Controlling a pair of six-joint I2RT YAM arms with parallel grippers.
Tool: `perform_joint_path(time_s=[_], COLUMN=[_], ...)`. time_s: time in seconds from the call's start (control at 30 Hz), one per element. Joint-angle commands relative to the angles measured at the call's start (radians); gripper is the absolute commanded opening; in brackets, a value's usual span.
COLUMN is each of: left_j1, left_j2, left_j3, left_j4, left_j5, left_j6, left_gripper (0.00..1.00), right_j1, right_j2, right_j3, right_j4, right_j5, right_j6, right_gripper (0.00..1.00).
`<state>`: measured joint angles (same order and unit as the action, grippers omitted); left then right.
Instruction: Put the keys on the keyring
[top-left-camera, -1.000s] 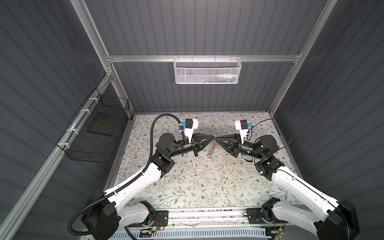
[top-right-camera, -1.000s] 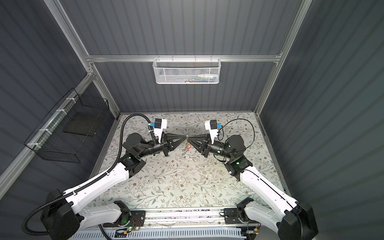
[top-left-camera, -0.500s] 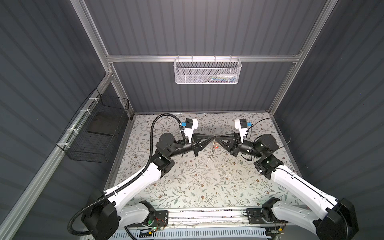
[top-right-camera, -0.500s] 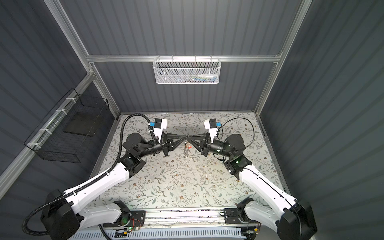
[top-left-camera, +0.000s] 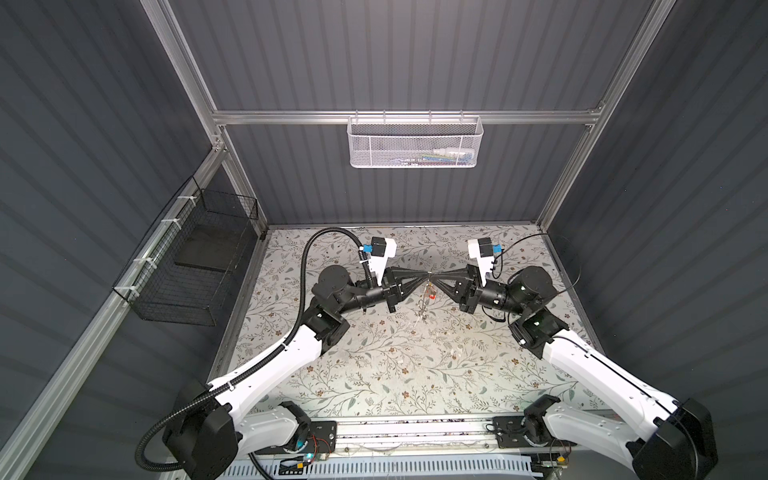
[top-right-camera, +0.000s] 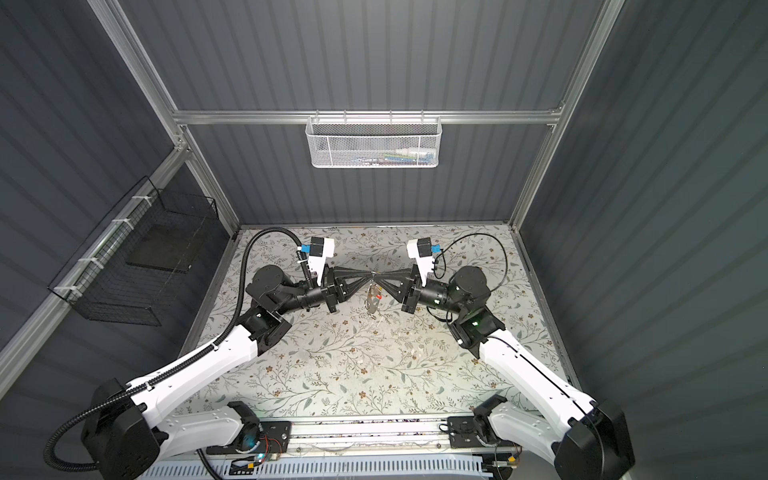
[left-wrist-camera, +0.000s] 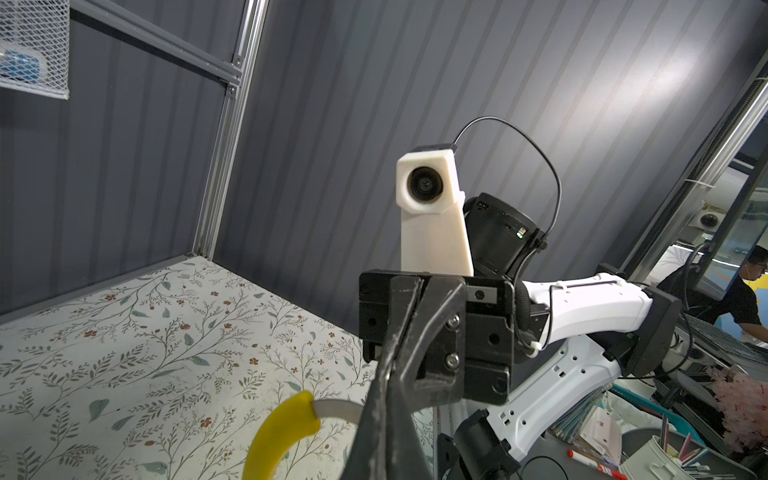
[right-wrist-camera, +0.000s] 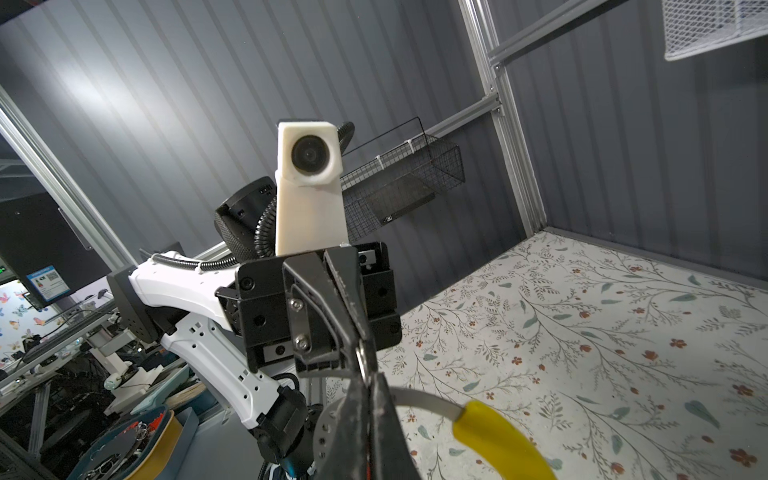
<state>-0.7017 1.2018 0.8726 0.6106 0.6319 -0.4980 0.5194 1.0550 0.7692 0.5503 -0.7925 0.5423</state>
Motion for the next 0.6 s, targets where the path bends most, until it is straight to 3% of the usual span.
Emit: perform_joint_path(time_s=[0.0, 0.17, 0.43, 0.57], left_j1=[-0.005, -0.004, -0.003, -0.004], left_j2=[-0.022, -0.051, -0.037, -0.021], left_j3=[0.037, 0.100, 0.229, 0.269], left_j4=[-0.075, -0.322, -0.709, -0.814], left_j5=[0.006, -0.029, -0.016, 0.008], left_j6=[0.062, 0.189, 0.400, 0.458], left_gripper=[0.11, 0.17, 0.17, 0.17], right_j1=[-0.002, -0.023, -0.030, -0.025], right_j2=[-0.031, -0.063, -0.064, -0.042], right_j3=[0.027, 0.050, 0.132, 0.184], right_j4=[-0.106, -0.280, -0.549, -0.671], right_j5=[0.004, 0.005, -0.007, -0.002], right_j6=[-0.076, -0.199, -0.392, -0.485], right_gripper=[0.00, 0.00, 0.00, 0.00])
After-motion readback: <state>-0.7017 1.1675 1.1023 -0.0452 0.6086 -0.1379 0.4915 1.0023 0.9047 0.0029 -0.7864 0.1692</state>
